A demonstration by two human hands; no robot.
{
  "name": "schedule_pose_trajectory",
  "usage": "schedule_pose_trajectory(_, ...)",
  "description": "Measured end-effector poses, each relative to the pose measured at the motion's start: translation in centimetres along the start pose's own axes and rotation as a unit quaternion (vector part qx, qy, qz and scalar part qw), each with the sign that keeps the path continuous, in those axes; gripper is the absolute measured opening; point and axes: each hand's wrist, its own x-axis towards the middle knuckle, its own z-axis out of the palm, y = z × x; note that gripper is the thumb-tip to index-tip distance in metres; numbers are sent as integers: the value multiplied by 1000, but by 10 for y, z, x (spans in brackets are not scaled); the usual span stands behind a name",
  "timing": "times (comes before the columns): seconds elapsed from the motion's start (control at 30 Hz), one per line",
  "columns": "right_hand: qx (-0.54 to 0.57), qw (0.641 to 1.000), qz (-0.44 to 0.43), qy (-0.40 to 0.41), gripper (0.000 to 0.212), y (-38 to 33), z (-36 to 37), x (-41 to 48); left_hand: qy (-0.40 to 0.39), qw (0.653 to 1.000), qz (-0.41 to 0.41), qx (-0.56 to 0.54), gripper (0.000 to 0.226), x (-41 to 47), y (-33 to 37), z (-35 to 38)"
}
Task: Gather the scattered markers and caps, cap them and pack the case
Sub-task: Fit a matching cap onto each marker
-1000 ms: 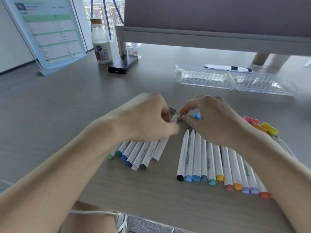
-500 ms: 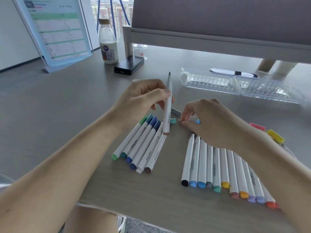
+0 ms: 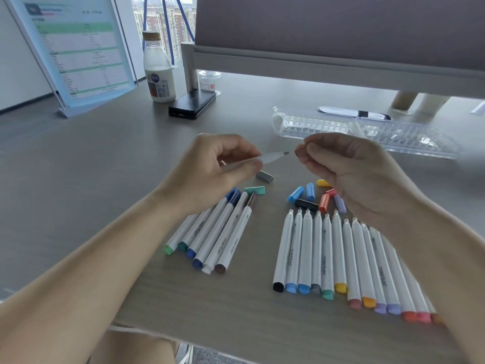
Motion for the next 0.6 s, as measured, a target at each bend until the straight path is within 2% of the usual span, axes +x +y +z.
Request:
schedule_pose_trajectory(0.17, 30, 999, 20, -12, 11, -1, 3, -2, -1, 1000, -6, 13, 7, -2, 1, -1)
schedule_pose_trajectory(0.33, 13, 1000, 11, -22, 11, 1, 8, -5, 1, 1000, 0, 14, 6, -3, 1, 0)
schedule_pose_trajectory(0.5, -123, 991, -24, -52, 9, -3, 14, -15, -3, 1000, -6, 7, 7, -4, 2, -1)
schedule_pose_trajectory(0.6, -153, 985, -46, -59, 9, -5, 15, -17, -8, 1000, -4, -10, 5, -4, 3, -2)
